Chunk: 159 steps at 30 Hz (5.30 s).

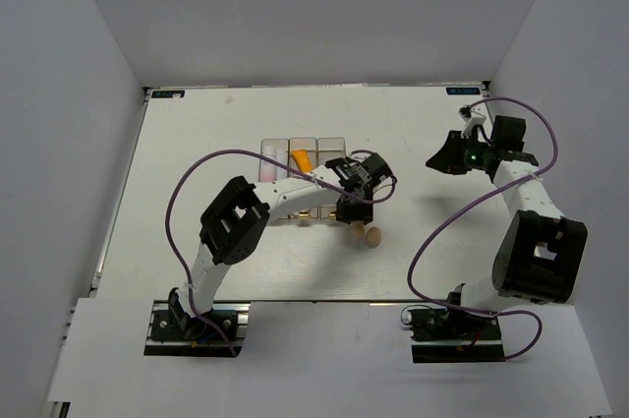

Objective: Organize the makeup

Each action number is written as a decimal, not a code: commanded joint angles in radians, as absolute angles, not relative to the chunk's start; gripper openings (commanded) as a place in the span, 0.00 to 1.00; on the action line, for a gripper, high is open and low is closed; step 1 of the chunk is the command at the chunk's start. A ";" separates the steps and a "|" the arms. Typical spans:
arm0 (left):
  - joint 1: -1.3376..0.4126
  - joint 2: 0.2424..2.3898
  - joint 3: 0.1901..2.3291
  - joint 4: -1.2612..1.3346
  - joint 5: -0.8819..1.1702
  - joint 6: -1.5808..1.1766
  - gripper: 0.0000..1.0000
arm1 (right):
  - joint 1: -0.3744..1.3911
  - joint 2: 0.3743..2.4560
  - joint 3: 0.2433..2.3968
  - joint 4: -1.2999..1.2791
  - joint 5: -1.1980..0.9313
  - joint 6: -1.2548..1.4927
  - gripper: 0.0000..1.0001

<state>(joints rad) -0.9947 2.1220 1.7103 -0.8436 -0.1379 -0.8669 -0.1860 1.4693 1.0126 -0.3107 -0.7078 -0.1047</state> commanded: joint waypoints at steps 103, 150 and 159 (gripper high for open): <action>-0.867 1.490 1.349 -0.597 -0.514 -0.722 0.71 | 0.242 1.374 0.683 -0.413 -0.789 -0.951 0.81; -0.867 1.019 0.989 -0.726 -0.626 -1.014 0.76 | 0.466 1.695 1.233 -0.183 -0.756 -0.482 0.66; -0.867 1.026 0.989 -0.727 -0.618 -1.019 0.76 | 0.427 1.638 1.230 -0.118 -0.527 -0.292 0.51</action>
